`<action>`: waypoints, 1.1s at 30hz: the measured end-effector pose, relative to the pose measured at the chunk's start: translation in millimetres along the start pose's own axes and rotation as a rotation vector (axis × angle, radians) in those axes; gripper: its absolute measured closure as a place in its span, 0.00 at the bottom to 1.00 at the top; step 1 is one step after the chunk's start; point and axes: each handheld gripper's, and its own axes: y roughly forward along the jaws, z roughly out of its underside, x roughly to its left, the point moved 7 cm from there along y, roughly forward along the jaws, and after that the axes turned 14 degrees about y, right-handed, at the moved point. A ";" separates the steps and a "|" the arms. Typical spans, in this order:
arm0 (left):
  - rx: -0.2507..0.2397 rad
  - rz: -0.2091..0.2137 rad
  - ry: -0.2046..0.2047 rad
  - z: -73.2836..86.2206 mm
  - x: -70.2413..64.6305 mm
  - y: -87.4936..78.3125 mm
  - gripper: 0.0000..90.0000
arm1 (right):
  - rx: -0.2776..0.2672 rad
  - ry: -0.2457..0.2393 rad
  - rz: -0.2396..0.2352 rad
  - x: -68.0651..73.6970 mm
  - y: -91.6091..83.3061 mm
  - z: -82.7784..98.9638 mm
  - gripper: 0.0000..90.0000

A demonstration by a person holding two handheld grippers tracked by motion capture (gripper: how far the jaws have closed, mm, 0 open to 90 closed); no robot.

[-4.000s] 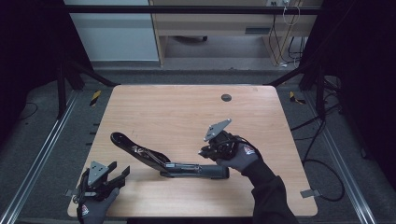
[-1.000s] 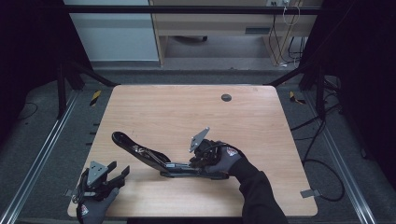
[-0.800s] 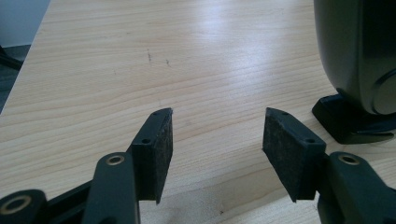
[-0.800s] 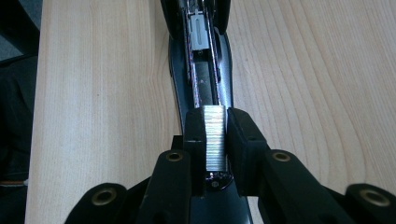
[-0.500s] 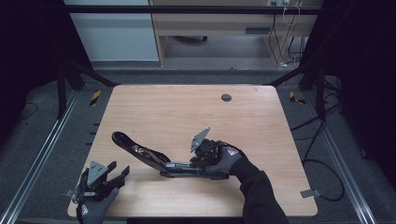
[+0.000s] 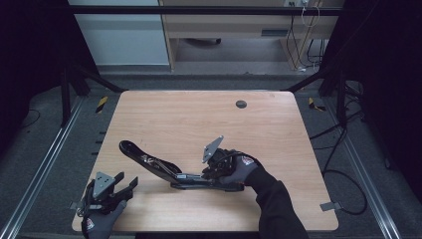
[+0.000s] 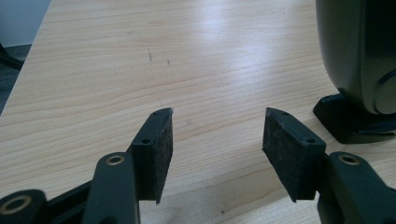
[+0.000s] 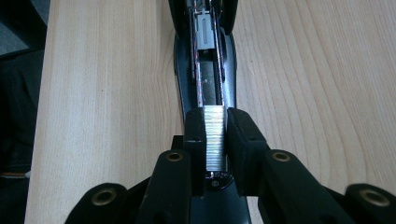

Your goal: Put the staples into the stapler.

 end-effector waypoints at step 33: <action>-0.001 0.004 0.003 -0.8 -1.6 0.0 0.47 | -0.027 0.043 0.024 -0.2 -4.6 1.4 0.81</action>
